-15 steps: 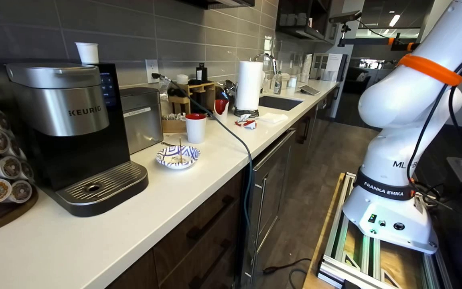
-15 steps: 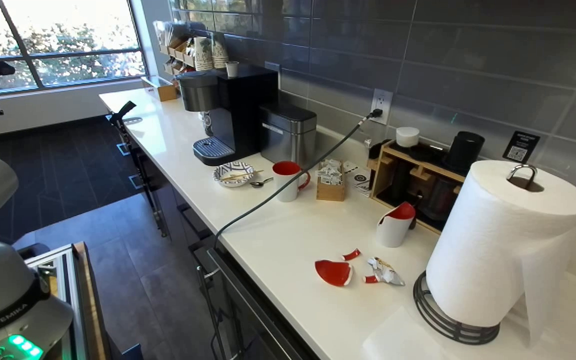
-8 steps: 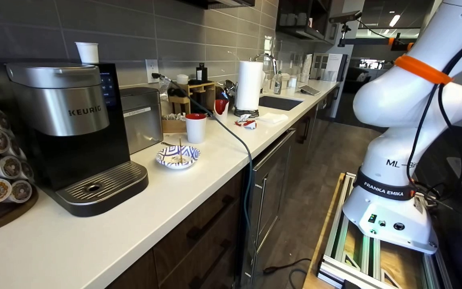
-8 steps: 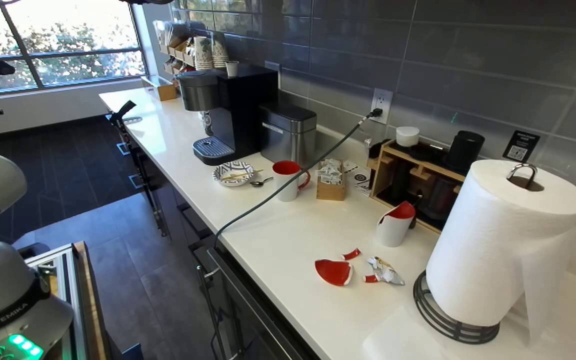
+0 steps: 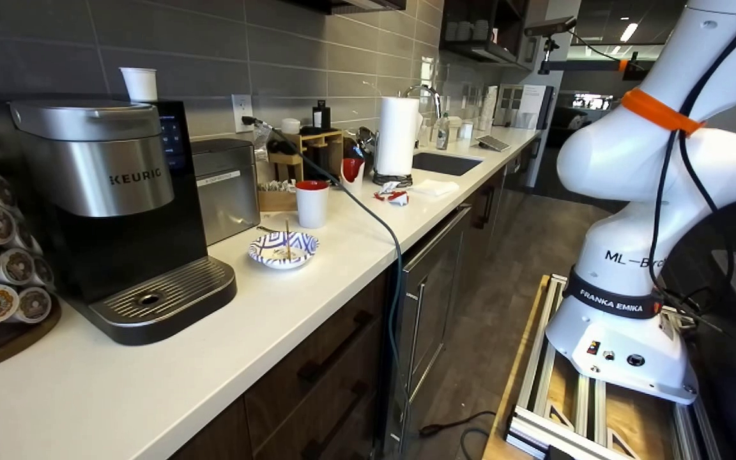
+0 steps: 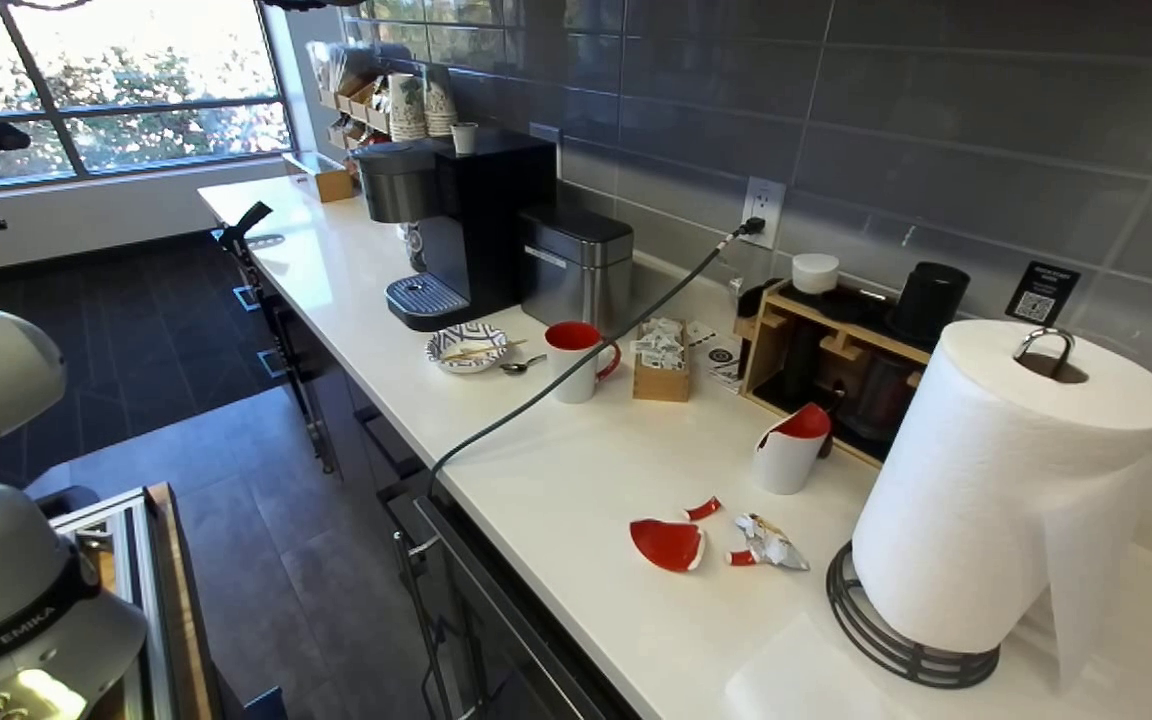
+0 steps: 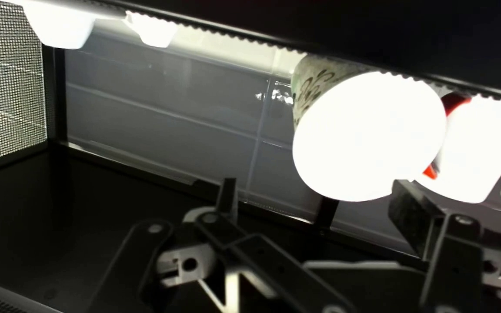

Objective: Remove the paper cup from the cabinet and put it on the counter

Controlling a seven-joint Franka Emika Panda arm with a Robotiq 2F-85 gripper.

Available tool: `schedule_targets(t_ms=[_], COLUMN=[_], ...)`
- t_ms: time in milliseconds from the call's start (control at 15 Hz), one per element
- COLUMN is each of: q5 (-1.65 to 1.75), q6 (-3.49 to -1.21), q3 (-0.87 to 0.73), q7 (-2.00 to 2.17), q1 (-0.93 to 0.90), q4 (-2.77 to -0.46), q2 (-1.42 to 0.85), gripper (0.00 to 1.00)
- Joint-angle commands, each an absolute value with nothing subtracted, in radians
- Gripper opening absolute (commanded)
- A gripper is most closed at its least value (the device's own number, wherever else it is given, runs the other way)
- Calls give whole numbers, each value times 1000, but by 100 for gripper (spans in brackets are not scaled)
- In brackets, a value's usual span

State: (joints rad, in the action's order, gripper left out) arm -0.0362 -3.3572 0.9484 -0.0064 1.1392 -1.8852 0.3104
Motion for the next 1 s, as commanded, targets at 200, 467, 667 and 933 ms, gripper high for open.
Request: schedule_targets(t_ms=[200, 467, 667, 933], q5=[-48, -47, -23, -20], q6=[-3309, -3288, -3276, -3240], q3=[1157, 1245, 1272, 1248], q7=[20, 38, 64, 76], q1=[1362, 1459, 1485, 1446], q4=[-1820, -1799, -1785, -1752], q2=[309, 311, 297, 258], gripper=[52, 21, 1, 1])
